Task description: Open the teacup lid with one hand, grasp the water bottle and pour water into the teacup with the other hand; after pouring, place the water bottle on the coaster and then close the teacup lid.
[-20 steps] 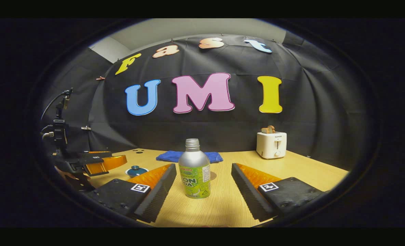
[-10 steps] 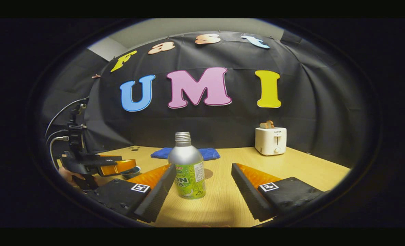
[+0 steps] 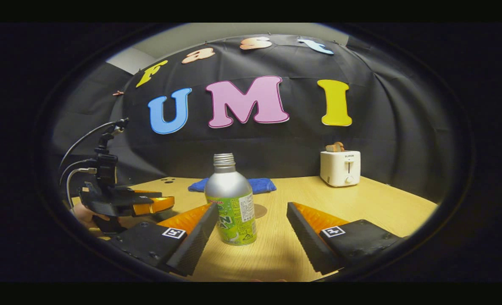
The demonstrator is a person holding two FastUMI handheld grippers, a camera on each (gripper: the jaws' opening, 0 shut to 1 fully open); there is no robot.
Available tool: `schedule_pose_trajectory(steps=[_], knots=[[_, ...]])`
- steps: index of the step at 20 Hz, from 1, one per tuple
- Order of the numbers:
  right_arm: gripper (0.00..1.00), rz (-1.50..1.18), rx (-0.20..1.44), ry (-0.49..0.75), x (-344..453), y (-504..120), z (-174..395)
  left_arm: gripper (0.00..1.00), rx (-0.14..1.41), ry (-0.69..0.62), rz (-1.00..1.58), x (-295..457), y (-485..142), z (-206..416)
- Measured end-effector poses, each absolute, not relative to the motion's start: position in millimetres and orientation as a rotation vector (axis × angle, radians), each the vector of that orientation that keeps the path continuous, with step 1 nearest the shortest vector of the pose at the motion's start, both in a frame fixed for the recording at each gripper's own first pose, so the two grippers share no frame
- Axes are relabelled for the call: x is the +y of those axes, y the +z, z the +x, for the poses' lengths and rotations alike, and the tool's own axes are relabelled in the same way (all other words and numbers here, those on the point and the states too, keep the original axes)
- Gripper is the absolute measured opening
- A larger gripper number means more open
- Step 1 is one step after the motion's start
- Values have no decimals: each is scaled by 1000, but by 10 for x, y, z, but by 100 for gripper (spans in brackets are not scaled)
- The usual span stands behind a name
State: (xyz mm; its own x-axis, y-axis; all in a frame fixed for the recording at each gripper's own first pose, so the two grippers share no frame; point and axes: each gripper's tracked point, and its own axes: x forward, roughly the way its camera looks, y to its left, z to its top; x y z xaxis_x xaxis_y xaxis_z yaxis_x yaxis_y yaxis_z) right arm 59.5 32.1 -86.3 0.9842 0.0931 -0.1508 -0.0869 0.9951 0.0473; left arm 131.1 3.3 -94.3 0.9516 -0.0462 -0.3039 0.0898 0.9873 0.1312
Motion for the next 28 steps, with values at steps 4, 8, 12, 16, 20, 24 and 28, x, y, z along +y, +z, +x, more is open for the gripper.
schedule_pose_trajectory(steps=[4,8,12,16,20,24,28], knots=[[100,42,151,92,325,-870,601,53,326,-51,163,48,-971,1340],[100,52,154,95,342,-885,606,37,330,-33,171,79,-969,1327],[100,54,161,107,396,-891,634,36,319,-30,159,72,-954,1339],[100,42,160,117,441,-873,640,30,277,-39,128,42,-868,1335],[100,37,155,115,457,-872,656,29,215,-34,154,58,-629,1266],[100,29,166,130,523,-932,733,29,157,-36,157,62,-349,1136],[100,44,162,143,650,-915,896,29,117,-26,154,119,-171,996]])
